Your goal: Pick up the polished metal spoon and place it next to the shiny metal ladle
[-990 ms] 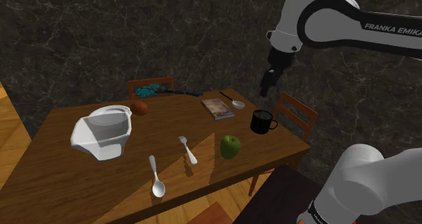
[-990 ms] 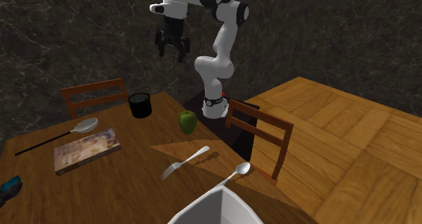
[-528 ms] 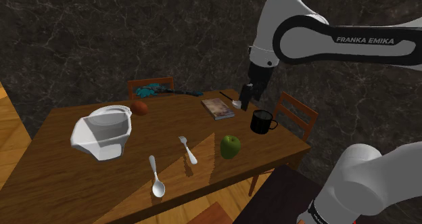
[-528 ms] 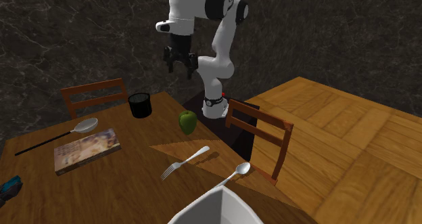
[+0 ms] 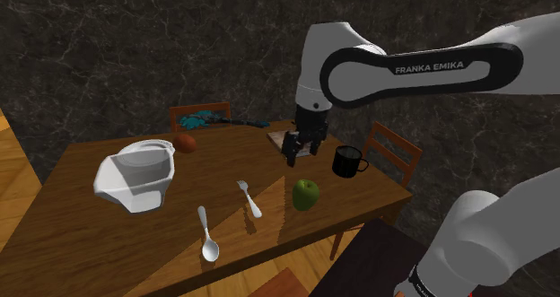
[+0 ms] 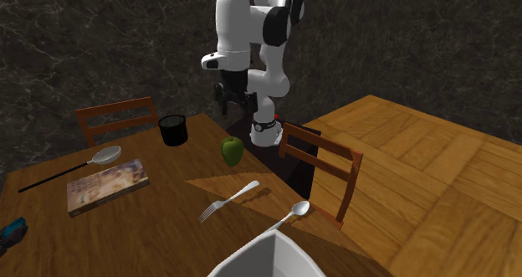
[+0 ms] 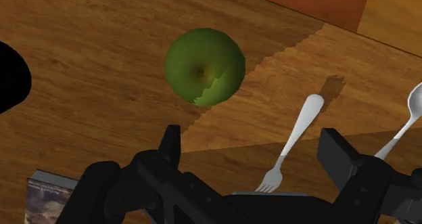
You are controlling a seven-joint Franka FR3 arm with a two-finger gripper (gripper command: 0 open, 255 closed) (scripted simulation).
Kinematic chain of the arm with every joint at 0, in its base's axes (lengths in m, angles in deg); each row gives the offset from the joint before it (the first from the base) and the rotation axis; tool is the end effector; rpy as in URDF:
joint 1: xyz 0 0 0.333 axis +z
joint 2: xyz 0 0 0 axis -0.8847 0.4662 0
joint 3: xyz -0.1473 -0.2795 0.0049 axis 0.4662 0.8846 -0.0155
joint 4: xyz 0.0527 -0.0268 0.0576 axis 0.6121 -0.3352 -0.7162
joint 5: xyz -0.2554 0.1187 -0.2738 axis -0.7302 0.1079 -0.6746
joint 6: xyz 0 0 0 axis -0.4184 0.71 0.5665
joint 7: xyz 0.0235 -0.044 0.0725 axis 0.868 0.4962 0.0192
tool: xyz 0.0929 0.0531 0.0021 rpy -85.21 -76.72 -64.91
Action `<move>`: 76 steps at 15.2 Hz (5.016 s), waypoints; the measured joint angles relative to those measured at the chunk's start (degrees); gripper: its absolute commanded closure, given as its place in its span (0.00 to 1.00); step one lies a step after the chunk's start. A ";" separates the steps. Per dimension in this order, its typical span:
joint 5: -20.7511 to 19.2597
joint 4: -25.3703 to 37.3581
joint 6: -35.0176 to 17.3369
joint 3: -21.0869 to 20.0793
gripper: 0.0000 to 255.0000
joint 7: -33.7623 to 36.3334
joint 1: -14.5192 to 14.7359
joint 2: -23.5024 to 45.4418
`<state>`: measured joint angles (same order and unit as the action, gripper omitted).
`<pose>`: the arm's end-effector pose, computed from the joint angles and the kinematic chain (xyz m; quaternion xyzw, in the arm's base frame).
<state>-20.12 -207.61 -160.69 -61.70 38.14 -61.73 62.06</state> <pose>0.3970 0.1379 0.5273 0.9992 -0.0310 0.0220 0.0088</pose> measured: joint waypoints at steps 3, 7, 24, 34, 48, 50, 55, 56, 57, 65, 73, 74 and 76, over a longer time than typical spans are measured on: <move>1.29 2.22 -3.05 -2.75 0.00 4.84 0.26 5.98; 2.27 4.56 -7.25 -5.59 0.00 10.57 0.60 13.26; -2.19 27.59 -16.59 -9.86 0.00 32.48 6.66 47.40; -3.36 26.72 -20.72 -9.42 0.00 33.38 7.81 50.73; -3.35 26.96 -20.43 -9.42 1.00 33.41 7.79 50.59; -3.11 27.38 -19.35 -9.60 1.00 33.51 7.74 49.93; -2.40 28.46 -16.45 -9.94 1.00 33.40 7.29 48.01; -2.31 28.90 -15.74 -10.03 1.00 33.55 7.31 47.69; -2.34 29.62 -15.02 -10.05 1.00 33.65 7.35 47.66; -1.65 32.96 -9.73 -10.41 1.00 33.96 7.03 45.55; 0.68 31.12 -6.59 -9.80 1.00 29.94 3.72 40.86; 1.27 29.36 -7.19 -9.42 1.00 28.33 2.66 39.86; 2.51 26.66 -7.23 -8.62 1.00 25.23 0.66 37.58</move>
<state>-17.61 -180.95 -167.92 -70.33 63.37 -61.07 99.65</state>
